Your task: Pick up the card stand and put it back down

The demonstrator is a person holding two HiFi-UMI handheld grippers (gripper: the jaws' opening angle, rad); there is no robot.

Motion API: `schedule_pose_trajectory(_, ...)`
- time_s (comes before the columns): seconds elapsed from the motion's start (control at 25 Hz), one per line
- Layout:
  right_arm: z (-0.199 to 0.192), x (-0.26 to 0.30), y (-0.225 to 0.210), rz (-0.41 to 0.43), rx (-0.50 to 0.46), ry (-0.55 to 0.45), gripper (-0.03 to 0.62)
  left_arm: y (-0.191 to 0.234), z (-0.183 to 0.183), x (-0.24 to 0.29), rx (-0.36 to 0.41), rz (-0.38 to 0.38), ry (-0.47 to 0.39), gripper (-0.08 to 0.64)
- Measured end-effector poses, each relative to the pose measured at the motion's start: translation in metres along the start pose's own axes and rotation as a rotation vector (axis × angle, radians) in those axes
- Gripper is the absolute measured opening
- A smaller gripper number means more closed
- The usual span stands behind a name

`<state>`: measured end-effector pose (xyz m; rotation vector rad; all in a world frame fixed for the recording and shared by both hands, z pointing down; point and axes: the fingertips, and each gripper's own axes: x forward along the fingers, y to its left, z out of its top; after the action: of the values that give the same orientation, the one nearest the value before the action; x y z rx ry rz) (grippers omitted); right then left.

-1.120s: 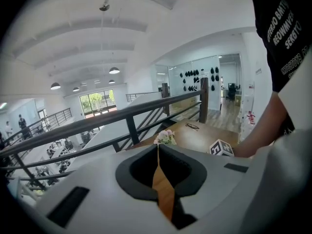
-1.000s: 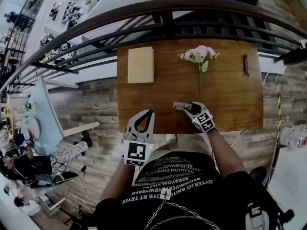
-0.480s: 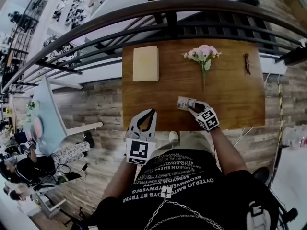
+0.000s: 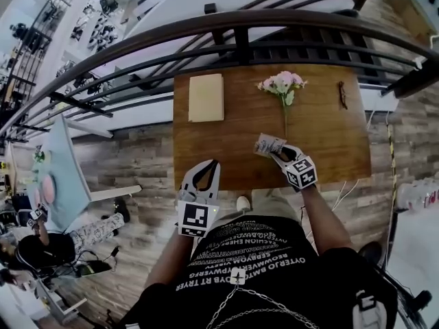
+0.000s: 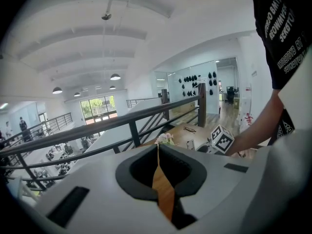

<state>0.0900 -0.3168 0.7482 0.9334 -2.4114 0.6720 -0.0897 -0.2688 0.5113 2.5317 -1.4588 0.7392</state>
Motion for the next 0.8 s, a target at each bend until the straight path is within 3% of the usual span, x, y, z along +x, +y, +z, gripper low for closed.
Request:
schedule_pose_trajectory(0.4,0.051,-0.045,0.031,-0.006,-0.07,-0.04,0.167,0.009,0.014,-0.022,-0.006,0.008,-0.091,0.034)
schedule_pose_trajectory(0.8,0.108,-0.08,0.066,0.01,-0.104,-0.093,0.167,0.003,0.015,-0.029,0.0,-0.037,-0.113,0.034)
